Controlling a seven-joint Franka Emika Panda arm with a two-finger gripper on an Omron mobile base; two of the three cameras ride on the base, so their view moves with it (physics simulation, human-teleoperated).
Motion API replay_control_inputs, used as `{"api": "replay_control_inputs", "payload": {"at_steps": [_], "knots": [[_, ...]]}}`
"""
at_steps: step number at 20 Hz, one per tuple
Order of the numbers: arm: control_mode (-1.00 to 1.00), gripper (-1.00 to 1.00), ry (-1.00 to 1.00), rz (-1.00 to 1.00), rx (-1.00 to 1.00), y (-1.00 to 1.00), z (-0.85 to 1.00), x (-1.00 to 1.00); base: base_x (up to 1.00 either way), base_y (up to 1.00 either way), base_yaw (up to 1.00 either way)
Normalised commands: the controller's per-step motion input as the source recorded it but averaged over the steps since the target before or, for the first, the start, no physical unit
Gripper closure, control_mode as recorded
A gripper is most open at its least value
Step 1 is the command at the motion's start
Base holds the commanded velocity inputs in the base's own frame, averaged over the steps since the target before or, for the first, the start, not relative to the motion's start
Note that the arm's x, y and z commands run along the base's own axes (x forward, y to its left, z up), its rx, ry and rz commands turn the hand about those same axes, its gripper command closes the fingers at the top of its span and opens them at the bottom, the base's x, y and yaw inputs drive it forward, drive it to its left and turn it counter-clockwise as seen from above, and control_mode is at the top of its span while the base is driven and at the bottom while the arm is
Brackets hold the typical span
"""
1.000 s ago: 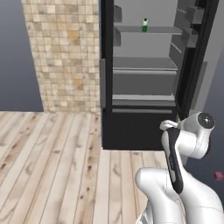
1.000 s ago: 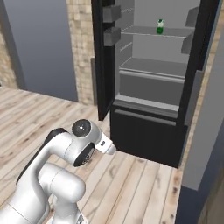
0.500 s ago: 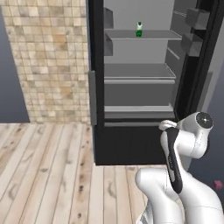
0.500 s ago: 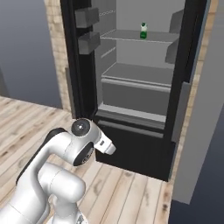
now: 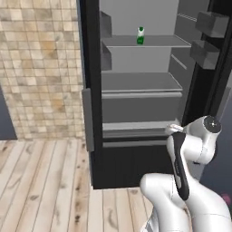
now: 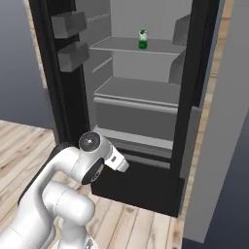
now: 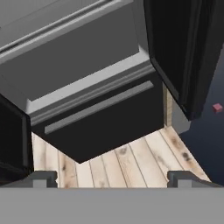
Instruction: Take a sugar cube from the saucer and place it inside the coffee. Then, grab milk from the fridge and place it next to the coffee on the counter to sweeten the coffee.
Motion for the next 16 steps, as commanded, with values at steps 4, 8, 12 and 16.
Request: {"api": "replay_control_inputs", "payload": {"at_steps": [4,8,12,16], "knots": [[1.00,-1.00,0.00,0.00,0.00,0.00,0.00,0.00,0.73,-0.19,-0.11],[1.00,-1.00,0.00,0.00,0.00,0.00,0.00,0.00,0.68,-0.19,-0.12],[1.00,-1.00,0.00,0.00,0.00,0.00,0.00,0.00,0.64,-0.08,-0.11],[1.00,-1.00,0.00,0.00,0.00,0.00,0.00,0.00,0.63,-0.04,-0.11]]}}
